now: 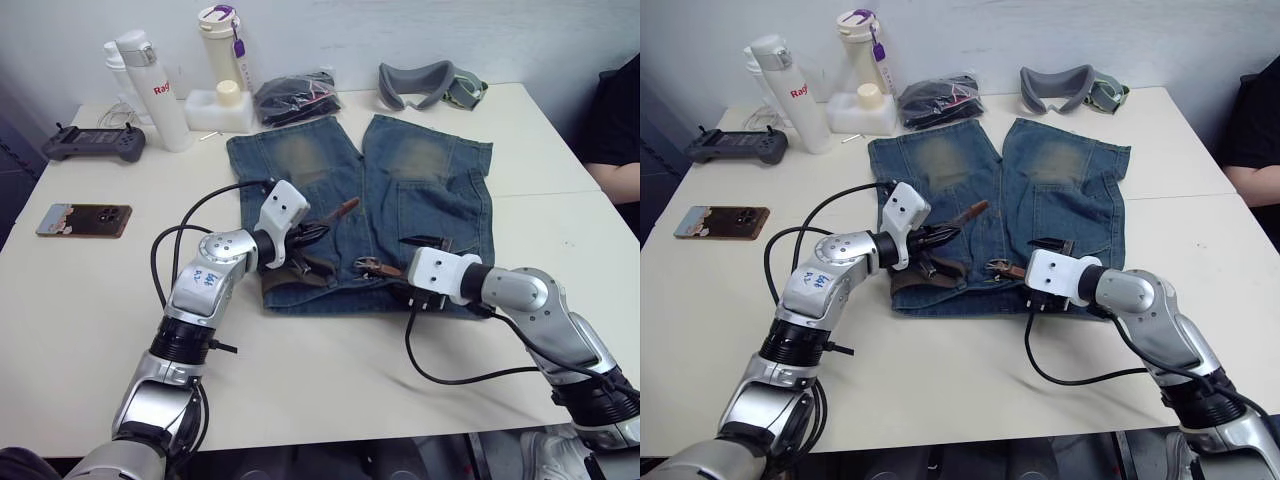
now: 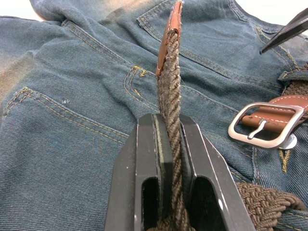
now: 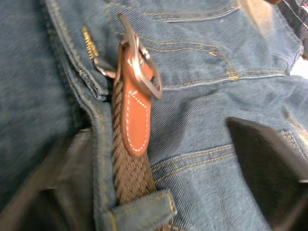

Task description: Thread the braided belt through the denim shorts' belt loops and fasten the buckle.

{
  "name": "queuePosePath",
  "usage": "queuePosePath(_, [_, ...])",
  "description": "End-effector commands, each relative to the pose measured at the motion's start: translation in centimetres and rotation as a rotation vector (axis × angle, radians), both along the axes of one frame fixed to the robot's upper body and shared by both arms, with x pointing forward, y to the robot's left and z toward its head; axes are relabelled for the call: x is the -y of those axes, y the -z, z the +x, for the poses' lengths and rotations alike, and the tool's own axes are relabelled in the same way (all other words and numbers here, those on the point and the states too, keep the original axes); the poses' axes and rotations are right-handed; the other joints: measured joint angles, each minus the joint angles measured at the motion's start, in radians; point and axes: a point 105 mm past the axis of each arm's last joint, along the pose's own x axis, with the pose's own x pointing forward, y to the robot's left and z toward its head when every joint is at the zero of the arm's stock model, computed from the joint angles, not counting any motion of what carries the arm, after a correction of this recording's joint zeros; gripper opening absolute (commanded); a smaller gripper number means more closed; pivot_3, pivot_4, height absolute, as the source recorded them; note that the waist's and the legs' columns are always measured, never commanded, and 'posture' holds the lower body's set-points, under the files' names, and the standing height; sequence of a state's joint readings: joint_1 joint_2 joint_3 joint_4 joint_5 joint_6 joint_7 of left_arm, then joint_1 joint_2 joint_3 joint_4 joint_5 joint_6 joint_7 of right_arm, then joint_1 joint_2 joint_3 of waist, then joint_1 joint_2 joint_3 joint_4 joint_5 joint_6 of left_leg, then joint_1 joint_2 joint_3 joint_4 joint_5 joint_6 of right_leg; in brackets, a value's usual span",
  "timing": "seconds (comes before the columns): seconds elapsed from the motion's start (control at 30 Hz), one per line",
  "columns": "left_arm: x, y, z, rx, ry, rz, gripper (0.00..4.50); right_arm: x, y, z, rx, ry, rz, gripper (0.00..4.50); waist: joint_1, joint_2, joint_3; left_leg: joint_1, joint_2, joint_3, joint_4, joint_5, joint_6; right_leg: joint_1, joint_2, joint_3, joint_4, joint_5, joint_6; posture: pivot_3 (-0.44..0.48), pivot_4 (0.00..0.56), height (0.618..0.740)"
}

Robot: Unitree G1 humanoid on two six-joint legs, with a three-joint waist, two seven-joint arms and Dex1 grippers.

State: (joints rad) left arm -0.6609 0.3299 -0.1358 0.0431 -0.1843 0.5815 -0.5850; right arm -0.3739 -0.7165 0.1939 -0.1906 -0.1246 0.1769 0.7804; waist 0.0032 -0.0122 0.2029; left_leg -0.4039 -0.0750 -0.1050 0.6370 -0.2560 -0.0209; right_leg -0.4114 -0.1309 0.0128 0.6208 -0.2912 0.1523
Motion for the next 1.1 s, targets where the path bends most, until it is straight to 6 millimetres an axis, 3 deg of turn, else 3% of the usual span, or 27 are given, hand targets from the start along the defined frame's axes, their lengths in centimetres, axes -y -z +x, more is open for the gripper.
queuePosePath(0.03, [-0.3,-1.2,-0.5,0.05,0.015,-0.013,0.0,0.7,-0.1,0.5,0.021,0.038,0.0,2.17,0.0,0.0,0.0,0.0,0.0,0.0,0.0,0.0,0.0,0.0,0.0,0.0,0.0,0.0,0.0,0.0,0.15,0.74])
queuePosePath(0.17, [-0.9,-1.5,-1.3,0.063,0.06,-0.012,0.0,1.1,-0.8,0.9,0.031,0.075,0.072,0.08,-0.003,0.0,0.0,0.0,0.0,0.0,0.0,0.0,0.0,0.0,0.0,0.0,0.0,0.0,0.0,0.0,0.15,0.74])
queuePosePath(0.33, [-2.5,-1.5,-1.9,0.069,0.074,0.004,0.0,1.8,-2.9,1.6,0.062,0.131,0.205,0.01,-0.003,0.0,0.0,0.0,0.0,0.0,0.0,0.0,0.0,0.0,0.0,0.0,0.0,0.0,0.0,0.0,0.15,0.74])
queuePosePath(0.47, [-3.0,-1.5,-1.9,0.057,0.066,-0.003,0.0,1.8,-3.3,1.7,0.044,0.161,0.288,0.01,-0.001,0.0,0.0,0.0,0.0,0.0,0.0,0.0,0.0,0.0,0.0,0.0,0.0,0.0,0.0,0.0,0.15,0.74])
queuePosePath(0.87, [0.2,-0.1,-3.9,-0.006,0.179,0.002,0.0,-0.2,-4.6,1.5,-0.008,0.17,0.49,0.01,-0.004,0.0,0.0,0.0,0.0,0.0,0.0,0.0,0.0,0.0,0.0,0.0,0.001,0.0,0.0,0.0,0.15,0.74])
queuePosePath(1.1, [0.1,0.5,-4.0,-0.028,0.185,0.013,0.0,-0.2,-4.5,1.6,-0.051,0.224,0.521,0.01,-0.004,0.0,0.0,0.0,0.0,0.0,0.0,0.0,0.0,-0.001,0.0,0.001,0.001,0.0,0.0,0.0,0.15,0.74])
